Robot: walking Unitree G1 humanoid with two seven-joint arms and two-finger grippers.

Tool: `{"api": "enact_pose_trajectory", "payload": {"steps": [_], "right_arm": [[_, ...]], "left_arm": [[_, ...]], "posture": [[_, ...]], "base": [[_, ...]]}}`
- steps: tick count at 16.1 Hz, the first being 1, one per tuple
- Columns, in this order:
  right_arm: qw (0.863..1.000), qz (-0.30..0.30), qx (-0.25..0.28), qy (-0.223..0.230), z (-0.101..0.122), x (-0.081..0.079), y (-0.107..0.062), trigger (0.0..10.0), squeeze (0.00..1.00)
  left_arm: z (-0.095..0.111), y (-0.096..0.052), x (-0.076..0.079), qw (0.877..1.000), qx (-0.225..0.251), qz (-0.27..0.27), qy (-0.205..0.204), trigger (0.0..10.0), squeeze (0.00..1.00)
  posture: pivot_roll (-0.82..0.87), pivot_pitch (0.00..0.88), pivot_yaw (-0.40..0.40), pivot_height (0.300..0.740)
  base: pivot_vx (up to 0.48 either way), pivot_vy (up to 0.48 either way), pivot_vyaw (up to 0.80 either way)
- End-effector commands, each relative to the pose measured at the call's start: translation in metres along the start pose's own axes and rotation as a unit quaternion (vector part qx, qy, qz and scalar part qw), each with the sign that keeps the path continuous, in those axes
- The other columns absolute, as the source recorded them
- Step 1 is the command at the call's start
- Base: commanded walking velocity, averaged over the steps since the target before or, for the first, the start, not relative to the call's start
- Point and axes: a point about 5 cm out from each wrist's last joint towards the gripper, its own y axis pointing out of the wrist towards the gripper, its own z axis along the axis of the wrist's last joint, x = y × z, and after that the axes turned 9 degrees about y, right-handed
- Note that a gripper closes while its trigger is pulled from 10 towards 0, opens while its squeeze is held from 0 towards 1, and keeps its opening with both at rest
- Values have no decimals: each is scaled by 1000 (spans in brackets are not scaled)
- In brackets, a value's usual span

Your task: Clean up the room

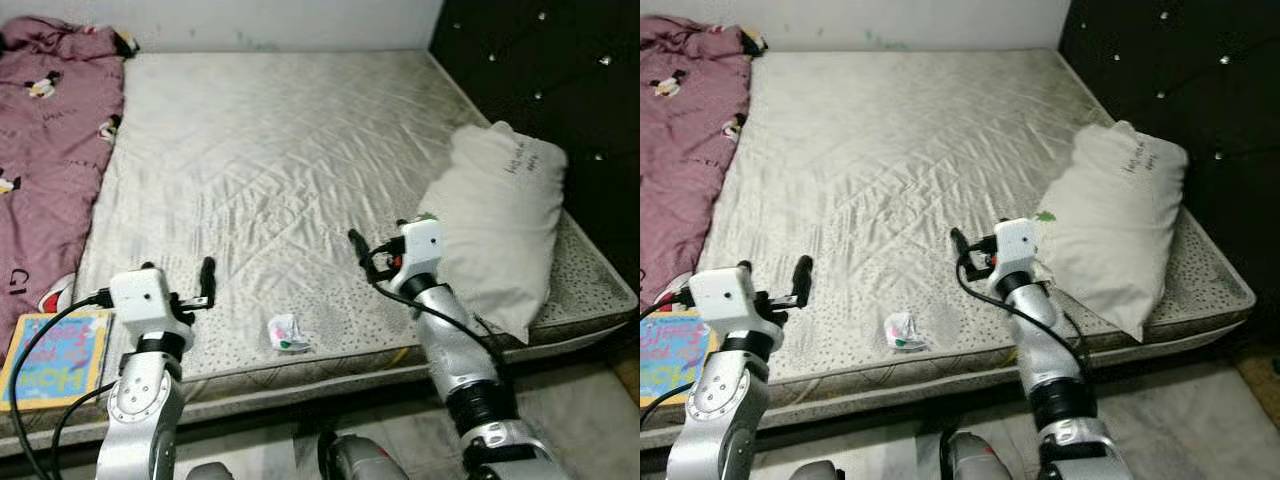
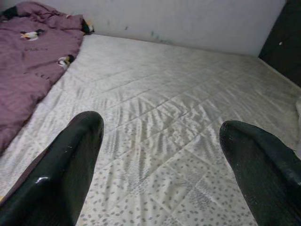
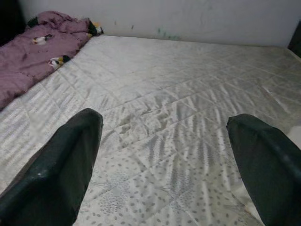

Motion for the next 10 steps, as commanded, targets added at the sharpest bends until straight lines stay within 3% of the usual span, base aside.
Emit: {"api": "enact_pose_trajectory", "payload": {"steps": [1,4,10], "right_arm": [[1000,10,11,0,8,-4,3,10000,0],[1000,16,13,6,10,-6,4,10000,0],[999,34,10,12,10,-10,3,10000,0]], "left_arm": [[1,3,1,1000,0,3,7,10000,0],[7,7,3,1000,12,0,8,10000,0],[7,2,5,1000,18,-3,-5,10000,0]], "posture": [[108,68,-38,740],[106,102,-51,740],[105,120,-59,701]], "base": [[0,0,0],[0,0,0],[0,0,0]]}}
